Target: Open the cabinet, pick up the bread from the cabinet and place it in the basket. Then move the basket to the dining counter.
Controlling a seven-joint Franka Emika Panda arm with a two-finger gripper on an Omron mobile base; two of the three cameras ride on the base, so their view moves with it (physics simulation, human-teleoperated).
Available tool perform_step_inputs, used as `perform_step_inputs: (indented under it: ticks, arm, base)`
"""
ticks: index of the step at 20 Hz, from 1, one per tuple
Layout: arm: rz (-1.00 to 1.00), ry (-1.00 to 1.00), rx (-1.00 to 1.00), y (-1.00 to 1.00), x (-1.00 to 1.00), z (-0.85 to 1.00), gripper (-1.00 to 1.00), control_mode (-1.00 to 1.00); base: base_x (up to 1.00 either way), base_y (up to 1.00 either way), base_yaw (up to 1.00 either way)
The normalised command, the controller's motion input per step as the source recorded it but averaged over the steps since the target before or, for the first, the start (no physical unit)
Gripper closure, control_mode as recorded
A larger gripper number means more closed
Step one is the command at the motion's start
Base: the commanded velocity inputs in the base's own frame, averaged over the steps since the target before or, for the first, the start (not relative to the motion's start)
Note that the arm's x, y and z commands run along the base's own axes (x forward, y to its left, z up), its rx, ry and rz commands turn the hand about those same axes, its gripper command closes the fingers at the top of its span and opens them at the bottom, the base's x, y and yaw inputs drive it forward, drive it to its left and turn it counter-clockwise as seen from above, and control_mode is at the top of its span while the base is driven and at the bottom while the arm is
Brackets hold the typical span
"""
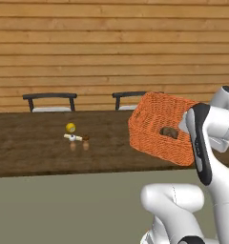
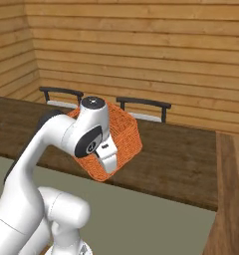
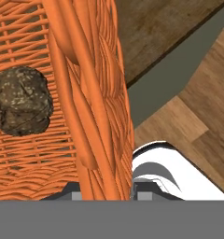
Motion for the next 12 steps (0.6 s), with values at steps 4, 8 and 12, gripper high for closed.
perform_step_inputs:
  ticks: [4, 8, 12]
  arm:
    - [0.00, 0.00, 0.00, 0.00, 0.00, 0.00, 1.00, 1.00]
    - [0.00, 0.00, 0.00, 0.00, 0.00, 0.00, 1.00, 1.00]
    - [0.00, 0.00, 0.00, 0.00, 0.00, 0.00, 1.00, 1.00]
  base:
    - [0.05, -0.41, 0.17]
    - [0.00, 0.00, 0.00]
    - [0.00, 0.00, 0.00]
